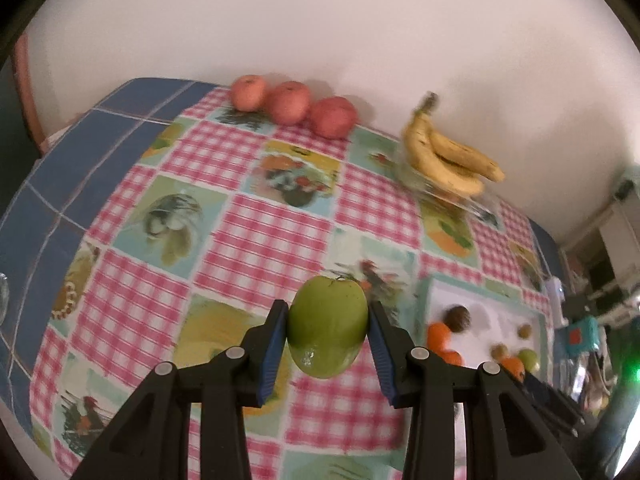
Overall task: Organize fruits
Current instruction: 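Carry the tangerine and green apple into the white tray and open both tools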
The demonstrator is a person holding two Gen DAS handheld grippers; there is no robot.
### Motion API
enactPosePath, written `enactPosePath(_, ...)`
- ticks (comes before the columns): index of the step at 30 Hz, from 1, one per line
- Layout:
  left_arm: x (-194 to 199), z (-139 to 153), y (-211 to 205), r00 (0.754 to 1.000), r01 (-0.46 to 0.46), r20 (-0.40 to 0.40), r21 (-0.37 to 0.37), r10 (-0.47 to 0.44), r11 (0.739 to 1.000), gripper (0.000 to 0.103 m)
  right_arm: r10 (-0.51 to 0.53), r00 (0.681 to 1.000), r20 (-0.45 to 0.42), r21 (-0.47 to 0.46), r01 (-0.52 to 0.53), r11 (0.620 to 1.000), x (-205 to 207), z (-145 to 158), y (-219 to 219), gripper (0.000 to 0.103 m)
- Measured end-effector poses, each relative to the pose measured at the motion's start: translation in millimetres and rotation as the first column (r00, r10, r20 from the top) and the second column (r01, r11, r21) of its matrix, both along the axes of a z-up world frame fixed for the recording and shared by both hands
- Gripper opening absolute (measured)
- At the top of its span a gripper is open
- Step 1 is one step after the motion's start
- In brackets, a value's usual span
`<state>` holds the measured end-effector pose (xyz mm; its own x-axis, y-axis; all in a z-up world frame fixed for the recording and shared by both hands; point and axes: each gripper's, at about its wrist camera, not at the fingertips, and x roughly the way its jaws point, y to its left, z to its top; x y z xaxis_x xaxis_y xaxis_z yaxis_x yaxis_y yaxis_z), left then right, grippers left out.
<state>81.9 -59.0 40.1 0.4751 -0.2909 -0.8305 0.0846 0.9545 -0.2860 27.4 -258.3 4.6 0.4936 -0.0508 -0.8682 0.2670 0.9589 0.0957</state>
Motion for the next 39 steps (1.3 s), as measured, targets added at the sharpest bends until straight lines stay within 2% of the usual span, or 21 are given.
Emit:
enactPosePath(5, -19, -2, -40, 0.993, 0.116, -0.008, 0.011, -0.115, 0.993, 0.042, -0.038, 0.999, 0.006, 0.021, 0.038, 0.999, -11, 3, -21, 0.037)
enactPosePath(10, -36, -10, -89, 0.969, 0.247, -0.03, 0.029, -0.247, 0.968, 0.042, -0.12, 0.993, -0.016, 0.033, 0.12, 0.992, -23, -3, -53, 0.037)
enactPosePath(15, -60, -21, -133, 0.925, 0.378, -0.065, 0.062, -0.374, 0.924, 0.042, -0.22, 0.975, -0.029, 0.056, 0.222, 0.974, -40, -7, -94, 0.037)
enactPosePath(21, -85, -35, -175, 0.871, 0.489, -0.106, 0.099, -0.48, 0.866, 0.042, -0.293, 0.956, -0.026, 0.063, 0.294, 0.954, -60, -5, -127, 0.037)
enactPosePath(25, -92, -48, -191, 0.855, 0.517, -0.134, 0.145, -0.501, 0.843, 0.042, -0.301, 0.953, -0.027, 0.055, 0.302, 0.952, -65, -4, -133, 0.037)
enactPosePath(31, -98, -66, -198, 0.839, 0.539, -0.185, 0.148, -0.512, 0.829, 0.042, -0.253, 0.963, -0.091, 0.079, 0.26, 0.962, -55, -25, -130, 0.037)
enactPosePath(39, -101, -84, -207, 0.825, 0.556, -0.233, 0.164, -0.515, 0.815, 0.042, -0.234, 0.957, -0.169, 0.081, 0.25, 0.965, -48, -52, -128, 0.037)
